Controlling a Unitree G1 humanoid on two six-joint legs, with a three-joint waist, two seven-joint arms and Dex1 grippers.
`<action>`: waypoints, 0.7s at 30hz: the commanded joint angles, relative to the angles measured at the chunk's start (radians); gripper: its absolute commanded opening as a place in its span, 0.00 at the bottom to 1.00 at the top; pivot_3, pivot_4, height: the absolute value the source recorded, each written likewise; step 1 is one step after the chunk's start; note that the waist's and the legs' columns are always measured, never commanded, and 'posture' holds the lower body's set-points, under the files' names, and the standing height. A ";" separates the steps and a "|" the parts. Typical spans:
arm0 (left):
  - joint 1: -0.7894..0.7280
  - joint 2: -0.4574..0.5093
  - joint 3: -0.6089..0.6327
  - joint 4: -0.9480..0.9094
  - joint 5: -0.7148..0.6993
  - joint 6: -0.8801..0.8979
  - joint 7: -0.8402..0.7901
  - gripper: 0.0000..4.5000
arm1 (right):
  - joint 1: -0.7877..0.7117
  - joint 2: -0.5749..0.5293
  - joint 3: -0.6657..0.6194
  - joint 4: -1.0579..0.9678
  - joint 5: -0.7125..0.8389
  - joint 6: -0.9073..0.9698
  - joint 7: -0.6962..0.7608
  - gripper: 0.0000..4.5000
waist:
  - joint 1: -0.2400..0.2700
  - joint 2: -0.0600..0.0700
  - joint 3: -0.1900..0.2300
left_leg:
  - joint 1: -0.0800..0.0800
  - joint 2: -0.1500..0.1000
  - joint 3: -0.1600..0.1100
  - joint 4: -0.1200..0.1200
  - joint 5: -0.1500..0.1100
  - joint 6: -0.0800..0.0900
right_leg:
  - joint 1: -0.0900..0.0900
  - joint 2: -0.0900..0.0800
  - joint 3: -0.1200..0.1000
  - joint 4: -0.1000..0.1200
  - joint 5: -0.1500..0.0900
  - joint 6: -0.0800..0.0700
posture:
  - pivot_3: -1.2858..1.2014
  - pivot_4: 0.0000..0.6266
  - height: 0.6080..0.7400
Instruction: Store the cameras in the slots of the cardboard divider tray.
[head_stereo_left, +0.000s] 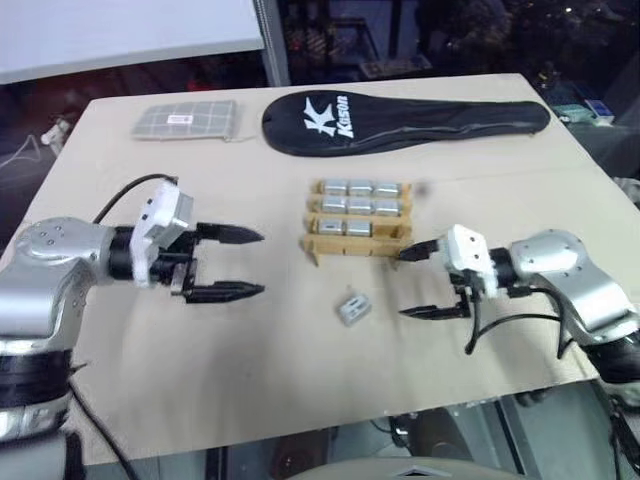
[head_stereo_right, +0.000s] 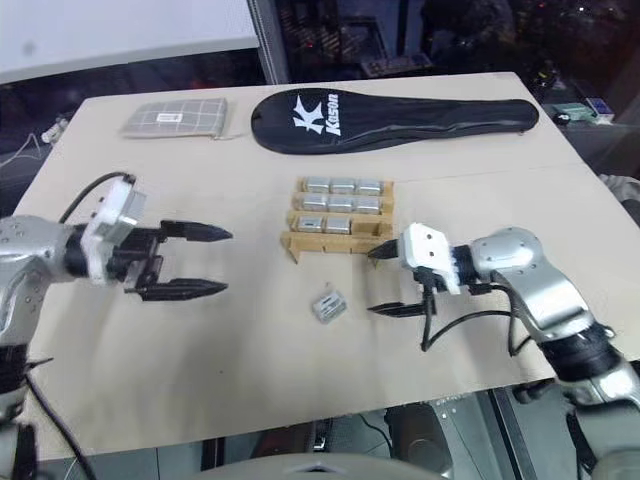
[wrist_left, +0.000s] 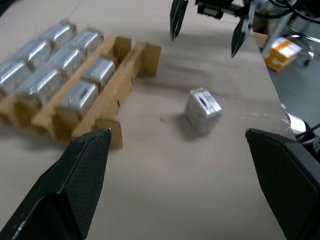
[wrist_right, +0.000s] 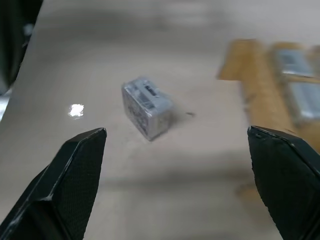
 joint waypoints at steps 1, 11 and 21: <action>0.167 -0.001 0.192 -0.204 -0.098 0.086 0.083 0.99 | -0.081 0.027 0.088 0.079 -0.073 -0.055 0.089 1.00 | 0.005 0.000 0.000 | -0.003 0.000 -0.001 0.001 0.000 0.000 | -0.002 0.000 -0.001 0.000 0.001 -0.001 | 0.52 0.24 1.00; 0.432 -0.024 0.367 -0.334 -0.111 0.035 0.143 0.99 | -0.207 0.142 0.156 0.212 -0.138 -0.095 0.161 1.00 | 0.015 0.001 0.000 | -0.007 -0.001 -0.004 0.002 0.001 -0.001 | -0.006 0.000 -0.005 0.001 0.001 -0.002 | 0.52 0.24 1.00; 0.486 0.020 0.367 -0.318 -0.138 0.021 0.101 1.00 | -0.241 0.205 0.193 0.270 -0.211 -0.132 0.172 0.91 | 0.011 0.001 0.000 | -0.007 -0.001 -0.004 0.001 0.001 -0.002 | -0.006 0.000 -0.005 0.000 0.002 -0.003 | 0.52 0.24 1.00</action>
